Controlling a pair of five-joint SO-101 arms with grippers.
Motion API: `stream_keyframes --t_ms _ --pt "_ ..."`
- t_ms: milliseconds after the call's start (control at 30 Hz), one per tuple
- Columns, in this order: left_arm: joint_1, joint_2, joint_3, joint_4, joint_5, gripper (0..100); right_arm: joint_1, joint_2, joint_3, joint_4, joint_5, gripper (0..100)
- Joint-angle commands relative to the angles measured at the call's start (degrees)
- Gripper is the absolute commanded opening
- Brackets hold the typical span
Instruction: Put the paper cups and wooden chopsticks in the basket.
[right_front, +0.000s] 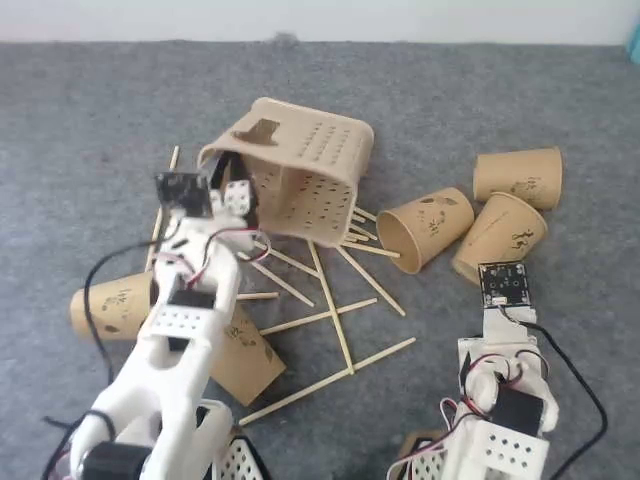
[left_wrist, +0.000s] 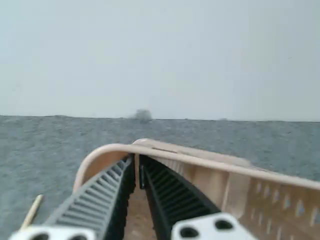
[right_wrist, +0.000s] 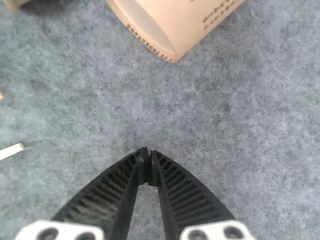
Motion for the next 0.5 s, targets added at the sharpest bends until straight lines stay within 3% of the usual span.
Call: stream_keyframes --t_ms 0,267,467 --pt "2.5 8.4 -14.8 4.8 3.5 1 0.6 -0.8 -1.0 -0.3 0.5 0.8" --pt "1.1 39.7 -43.7 4.7 4.5 1 0.7 -0.8 -1.0 -0.3 0.5 0.8" --pt "0.4 44.0 -53.1 5.5 4.6 1 0.5 -0.8 -0.9 -0.5 0.5 0.8"
